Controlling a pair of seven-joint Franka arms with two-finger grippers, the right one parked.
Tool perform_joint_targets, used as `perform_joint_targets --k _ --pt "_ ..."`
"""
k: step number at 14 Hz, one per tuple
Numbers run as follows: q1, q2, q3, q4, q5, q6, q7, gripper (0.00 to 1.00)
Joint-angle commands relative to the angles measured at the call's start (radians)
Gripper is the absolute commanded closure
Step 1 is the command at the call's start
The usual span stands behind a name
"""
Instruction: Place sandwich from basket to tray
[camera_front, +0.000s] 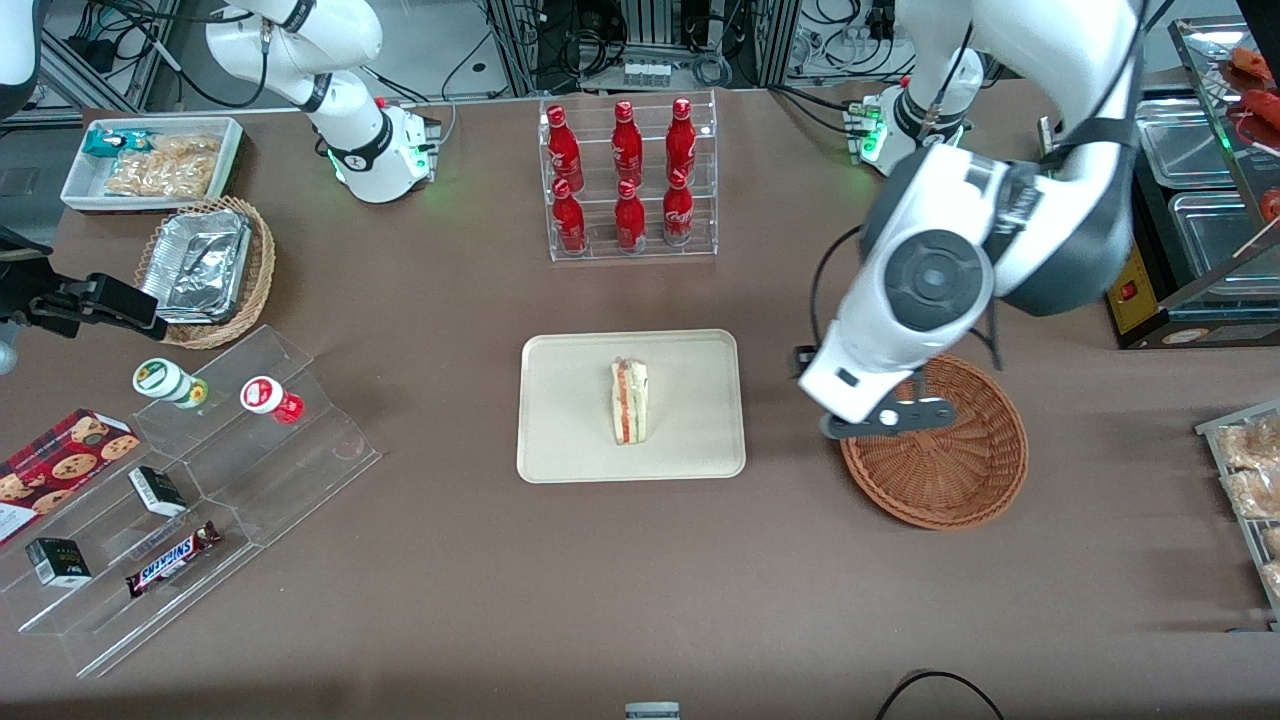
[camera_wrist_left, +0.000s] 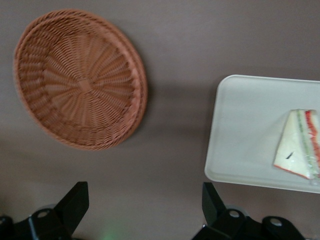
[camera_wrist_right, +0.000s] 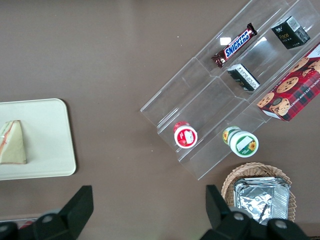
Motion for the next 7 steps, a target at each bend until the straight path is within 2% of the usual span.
perform_joint_targets --k 1,7 --pt "0.074 -0.074 -0.008 -0.052 -0.011 -0.034 0.065 0.00" --pt "0.219 -0.266 -0.008 -0.239 -0.025 -0.045 0.341 0.00"
